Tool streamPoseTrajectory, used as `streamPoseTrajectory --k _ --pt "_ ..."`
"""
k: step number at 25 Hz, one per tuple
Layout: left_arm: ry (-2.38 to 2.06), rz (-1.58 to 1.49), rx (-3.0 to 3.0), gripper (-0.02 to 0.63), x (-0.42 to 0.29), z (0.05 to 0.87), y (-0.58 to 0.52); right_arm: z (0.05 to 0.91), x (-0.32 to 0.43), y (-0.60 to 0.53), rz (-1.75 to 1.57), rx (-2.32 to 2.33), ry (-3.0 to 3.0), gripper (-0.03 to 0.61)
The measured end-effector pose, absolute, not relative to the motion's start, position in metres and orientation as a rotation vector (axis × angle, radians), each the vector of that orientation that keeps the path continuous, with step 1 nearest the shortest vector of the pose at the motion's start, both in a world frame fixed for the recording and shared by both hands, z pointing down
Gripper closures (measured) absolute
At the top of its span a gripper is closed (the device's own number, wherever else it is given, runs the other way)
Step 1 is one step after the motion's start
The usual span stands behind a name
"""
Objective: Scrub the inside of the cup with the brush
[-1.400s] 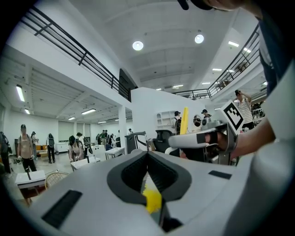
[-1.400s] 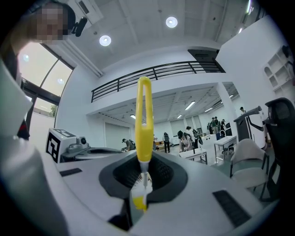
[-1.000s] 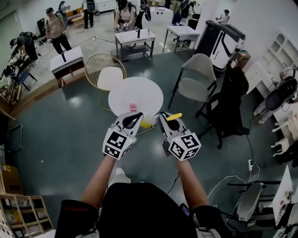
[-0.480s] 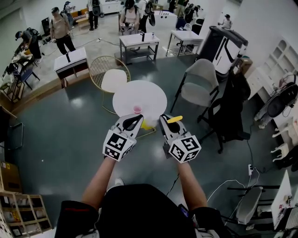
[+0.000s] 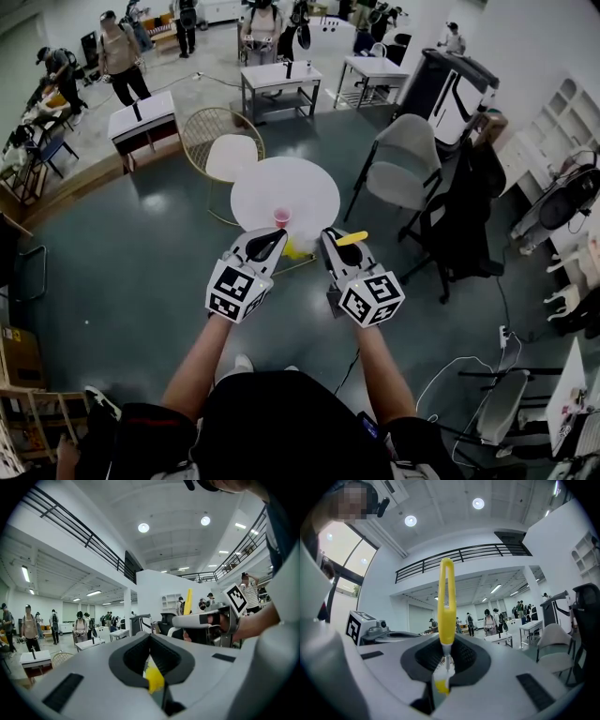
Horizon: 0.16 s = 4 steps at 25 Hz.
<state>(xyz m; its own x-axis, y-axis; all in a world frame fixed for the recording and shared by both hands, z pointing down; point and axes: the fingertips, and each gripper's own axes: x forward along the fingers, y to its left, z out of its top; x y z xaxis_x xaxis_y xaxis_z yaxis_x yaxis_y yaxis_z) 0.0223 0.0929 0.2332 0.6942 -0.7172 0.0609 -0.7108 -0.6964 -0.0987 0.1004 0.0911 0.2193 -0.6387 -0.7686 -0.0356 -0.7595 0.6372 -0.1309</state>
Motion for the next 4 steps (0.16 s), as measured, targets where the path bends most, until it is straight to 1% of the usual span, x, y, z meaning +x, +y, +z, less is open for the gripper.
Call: streamPoseTrajectory --k 4 --pt "1.193 -0.15 -2.835 0.6 0.0174 0.2356 0.0958 0.2203 0.0937 0.094 -0.166 -1.292 2.76 0.532"
